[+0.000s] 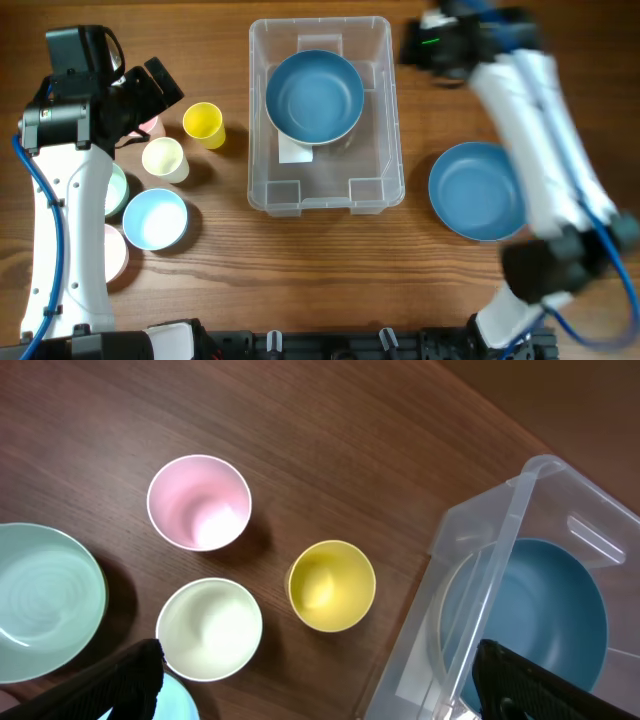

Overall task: Pack container
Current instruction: 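Move the right gripper to the remaining blue bowl's rim and grasp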

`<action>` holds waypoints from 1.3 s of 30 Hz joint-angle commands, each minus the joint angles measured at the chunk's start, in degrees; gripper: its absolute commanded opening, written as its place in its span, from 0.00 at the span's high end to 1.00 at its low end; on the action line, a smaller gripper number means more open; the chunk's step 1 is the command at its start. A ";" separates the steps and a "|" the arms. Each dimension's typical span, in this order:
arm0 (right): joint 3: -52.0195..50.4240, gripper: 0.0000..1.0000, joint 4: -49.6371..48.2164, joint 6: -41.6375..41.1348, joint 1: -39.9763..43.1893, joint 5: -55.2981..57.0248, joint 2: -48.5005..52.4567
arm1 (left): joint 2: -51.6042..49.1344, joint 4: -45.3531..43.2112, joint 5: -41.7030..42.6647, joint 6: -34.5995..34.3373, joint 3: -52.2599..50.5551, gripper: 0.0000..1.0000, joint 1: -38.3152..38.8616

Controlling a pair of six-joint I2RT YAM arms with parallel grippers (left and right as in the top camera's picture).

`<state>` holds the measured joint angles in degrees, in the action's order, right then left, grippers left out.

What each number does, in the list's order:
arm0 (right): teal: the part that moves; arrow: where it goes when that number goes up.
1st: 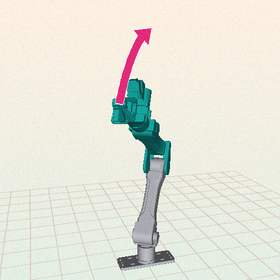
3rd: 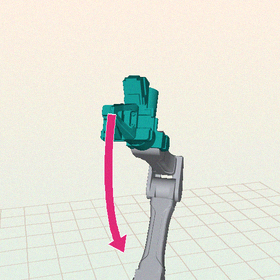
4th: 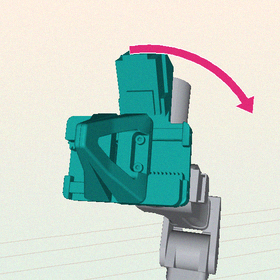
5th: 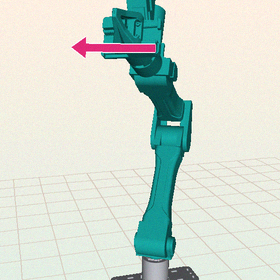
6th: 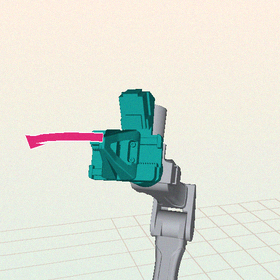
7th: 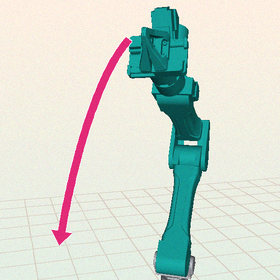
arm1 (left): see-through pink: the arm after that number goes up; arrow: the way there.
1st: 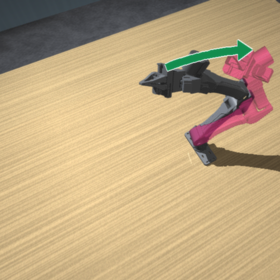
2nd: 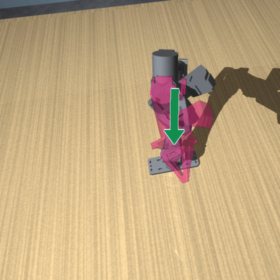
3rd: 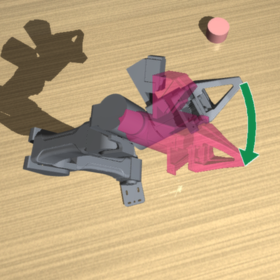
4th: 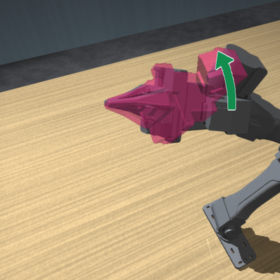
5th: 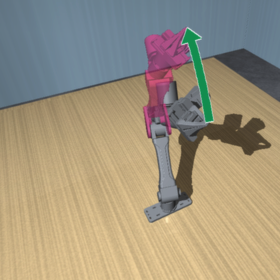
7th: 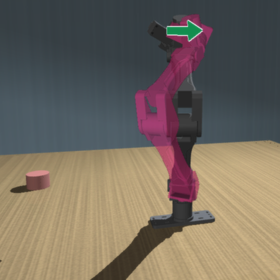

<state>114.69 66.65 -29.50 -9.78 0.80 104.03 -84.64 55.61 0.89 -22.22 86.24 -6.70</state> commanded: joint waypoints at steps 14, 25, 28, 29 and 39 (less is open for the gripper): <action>-20.85 0.35 22.18 8.94 42.23 -14.43 -22.73 | 0.79 -0.04 -0.50 -0.72 1.16 0.00 0.04; -69.44 0.13 -9.64 2.34 42.42 -14.43 -35.71 | 0.79 0.61 -0.50 -0.74 1.16 0.00 0.04; -75.87 0.13 -17.33 2.34 42.42 -14.40 -35.32 | 0.79 0.61 -0.52 -0.74 1.16 0.00 0.04; -77.00 0.13 -19.26 2.36 42.42 -14.40 -35.23 | 0.79 0.61 -0.50 -0.74 1.16 0.00 0.04; -85.88 0.40 -38.56 -2.29 42.40 -18.93 -30.82 | 0.79 0.83 -0.50 -0.72 1.16 0.00 0.04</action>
<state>29.36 29.80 -28.77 32.58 -14.83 71.79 -84.64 56.42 0.69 -22.24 86.39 -6.70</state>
